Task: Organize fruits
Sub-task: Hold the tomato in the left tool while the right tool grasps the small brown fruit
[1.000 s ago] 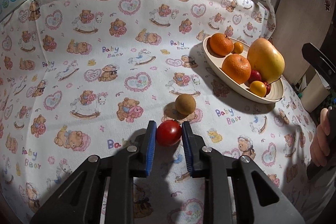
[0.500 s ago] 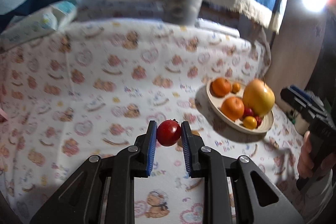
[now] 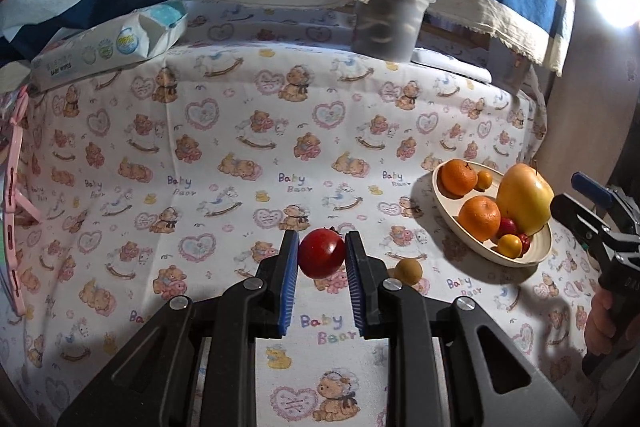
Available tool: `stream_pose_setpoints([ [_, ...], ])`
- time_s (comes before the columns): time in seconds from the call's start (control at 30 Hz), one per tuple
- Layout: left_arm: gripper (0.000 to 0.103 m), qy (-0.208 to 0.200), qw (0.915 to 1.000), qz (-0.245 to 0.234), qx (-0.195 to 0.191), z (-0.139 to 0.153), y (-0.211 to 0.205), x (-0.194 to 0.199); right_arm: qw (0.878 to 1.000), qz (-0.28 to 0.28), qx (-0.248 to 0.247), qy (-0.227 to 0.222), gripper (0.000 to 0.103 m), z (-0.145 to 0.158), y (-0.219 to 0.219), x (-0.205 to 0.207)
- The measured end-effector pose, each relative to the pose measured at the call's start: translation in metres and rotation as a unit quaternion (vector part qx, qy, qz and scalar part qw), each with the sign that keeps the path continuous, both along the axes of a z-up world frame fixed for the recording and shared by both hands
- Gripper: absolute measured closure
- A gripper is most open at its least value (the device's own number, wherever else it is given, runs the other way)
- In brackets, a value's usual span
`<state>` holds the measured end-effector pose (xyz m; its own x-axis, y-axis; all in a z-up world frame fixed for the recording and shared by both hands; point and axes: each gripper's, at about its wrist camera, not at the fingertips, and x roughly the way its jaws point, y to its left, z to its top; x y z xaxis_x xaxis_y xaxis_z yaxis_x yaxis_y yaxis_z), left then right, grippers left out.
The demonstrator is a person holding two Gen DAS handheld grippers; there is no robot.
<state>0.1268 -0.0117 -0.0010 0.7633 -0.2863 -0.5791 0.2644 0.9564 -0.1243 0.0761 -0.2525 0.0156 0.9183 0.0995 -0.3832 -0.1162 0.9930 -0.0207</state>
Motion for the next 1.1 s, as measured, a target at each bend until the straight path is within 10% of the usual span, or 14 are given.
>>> stream_pose_setpoints([
  [1.1,0.081,0.01,0.999,0.043,-0.008,-0.005,0.013,0.007,0.963,0.118,-0.009,0.241,0.054,-0.059,0.105,0.083],
])
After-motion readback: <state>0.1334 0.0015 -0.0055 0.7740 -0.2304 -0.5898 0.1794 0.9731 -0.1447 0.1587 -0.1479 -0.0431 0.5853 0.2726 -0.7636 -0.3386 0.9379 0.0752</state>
